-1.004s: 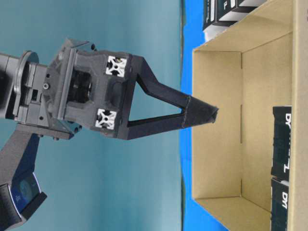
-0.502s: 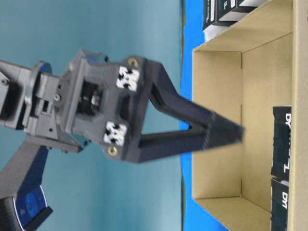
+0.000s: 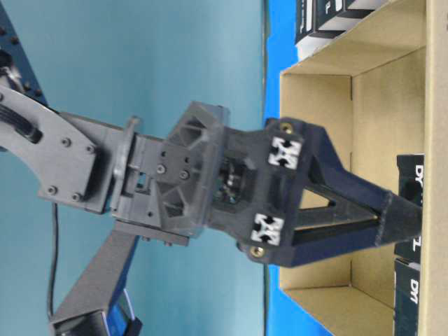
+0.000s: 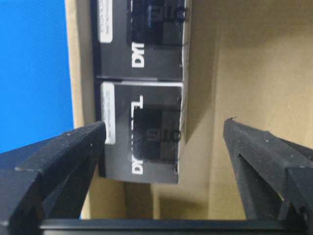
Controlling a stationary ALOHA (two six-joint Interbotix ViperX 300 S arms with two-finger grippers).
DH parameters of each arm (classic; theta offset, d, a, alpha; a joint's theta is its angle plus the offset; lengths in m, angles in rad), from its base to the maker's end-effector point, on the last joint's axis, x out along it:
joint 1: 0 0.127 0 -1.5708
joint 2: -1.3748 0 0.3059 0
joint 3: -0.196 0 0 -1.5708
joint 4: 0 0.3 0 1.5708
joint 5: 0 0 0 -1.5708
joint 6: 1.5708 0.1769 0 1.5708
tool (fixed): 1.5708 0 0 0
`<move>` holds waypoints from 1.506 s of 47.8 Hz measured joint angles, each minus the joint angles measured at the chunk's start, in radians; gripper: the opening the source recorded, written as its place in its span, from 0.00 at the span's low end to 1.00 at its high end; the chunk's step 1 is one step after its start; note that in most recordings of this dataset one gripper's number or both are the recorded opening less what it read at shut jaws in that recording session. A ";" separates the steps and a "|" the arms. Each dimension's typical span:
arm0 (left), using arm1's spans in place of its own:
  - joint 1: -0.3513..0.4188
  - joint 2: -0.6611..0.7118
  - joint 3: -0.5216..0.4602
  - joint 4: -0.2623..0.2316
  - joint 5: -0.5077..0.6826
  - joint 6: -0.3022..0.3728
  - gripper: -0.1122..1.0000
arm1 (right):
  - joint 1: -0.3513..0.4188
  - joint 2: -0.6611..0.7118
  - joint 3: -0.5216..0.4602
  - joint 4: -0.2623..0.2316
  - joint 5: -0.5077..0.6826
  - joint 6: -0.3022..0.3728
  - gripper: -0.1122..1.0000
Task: Pick the box from inside the cardboard box.
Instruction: 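Lower the open right gripper into the cardboard box over the boxes, then close the right gripper on one black box inside the cardboard box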
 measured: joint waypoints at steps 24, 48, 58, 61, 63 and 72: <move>-0.002 -0.015 0.002 0.000 0.000 0.000 0.04 | -0.014 0.011 0.025 0.003 -0.031 -0.034 0.99; -0.003 -0.020 0.002 0.000 0.000 0.000 0.04 | -0.058 0.009 0.029 0.006 -0.031 -0.058 0.99; -0.003 -0.020 0.000 0.000 -0.002 -0.002 0.04 | -0.086 0.009 0.031 -0.003 -0.028 -0.061 0.99; -0.003 -0.020 0.000 0.000 0.000 0.000 0.04 | -0.094 0.008 0.031 -0.009 -0.028 -0.063 0.99; -0.003 -0.020 0.002 0.000 0.000 0.000 0.04 | -0.098 0.008 0.031 -0.014 -0.028 -0.063 0.99; -0.003 -0.020 0.002 -0.002 0.000 0.000 0.04 | -0.115 0.002 0.043 -0.017 -0.029 -0.063 0.99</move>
